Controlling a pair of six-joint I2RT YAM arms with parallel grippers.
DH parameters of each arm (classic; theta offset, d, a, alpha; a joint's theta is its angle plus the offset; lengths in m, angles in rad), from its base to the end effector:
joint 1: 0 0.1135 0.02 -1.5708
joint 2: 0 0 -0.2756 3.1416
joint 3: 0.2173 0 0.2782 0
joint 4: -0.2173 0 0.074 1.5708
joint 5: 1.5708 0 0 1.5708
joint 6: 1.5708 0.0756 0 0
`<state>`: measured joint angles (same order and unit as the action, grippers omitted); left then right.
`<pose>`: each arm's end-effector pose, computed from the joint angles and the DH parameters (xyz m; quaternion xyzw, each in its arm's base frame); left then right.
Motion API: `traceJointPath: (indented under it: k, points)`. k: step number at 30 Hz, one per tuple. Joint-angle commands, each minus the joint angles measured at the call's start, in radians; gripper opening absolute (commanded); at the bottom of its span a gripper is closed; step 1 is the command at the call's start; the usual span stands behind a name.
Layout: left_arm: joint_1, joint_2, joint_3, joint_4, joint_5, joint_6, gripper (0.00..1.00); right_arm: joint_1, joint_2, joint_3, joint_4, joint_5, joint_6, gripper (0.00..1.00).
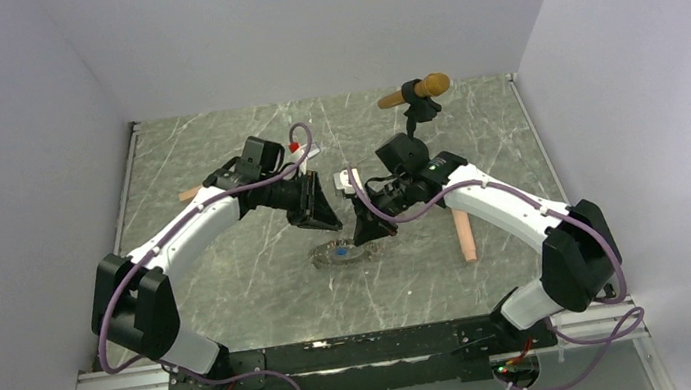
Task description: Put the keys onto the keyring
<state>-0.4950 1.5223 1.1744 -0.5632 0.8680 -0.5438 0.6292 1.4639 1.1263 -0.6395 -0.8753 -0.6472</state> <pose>0.2874 -0.2207 0.2555 0.1152 0.8614 -0.4912 0.0576 0.2369 0.2442 0.2527 -0.6156 0.6218 0.4029 0.2686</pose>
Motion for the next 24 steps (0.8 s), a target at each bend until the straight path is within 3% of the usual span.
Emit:
traceJointPath:
  k: [1,8,13,18,24]
  points:
    - [0.018,-0.065,0.011,0.009,0.025,0.013,0.35,0.003,0.014,0.028,-0.077,-0.147,-0.083,0.0]
    - [0.053,-0.149,-0.002,0.012,0.009,0.101,0.51,0.001,0.034,0.044,-0.16,-0.248,-0.165,0.0]
    - [0.036,-0.271,-0.021,0.035,0.049,0.349,0.58,-0.004,0.067,0.081,-0.246,-0.327,-0.222,0.0]
    - [-0.077,-0.538,-0.22,0.204,0.027,0.683,0.64,-0.018,0.129,0.145,-0.351,-0.408,-0.231,0.0]
    - [-0.204,-0.848,-0.495,0.444,-0.08,0.995,0.7,-0.026,0.251,0.269,-0.675,-0.457,-0.417,0.0]
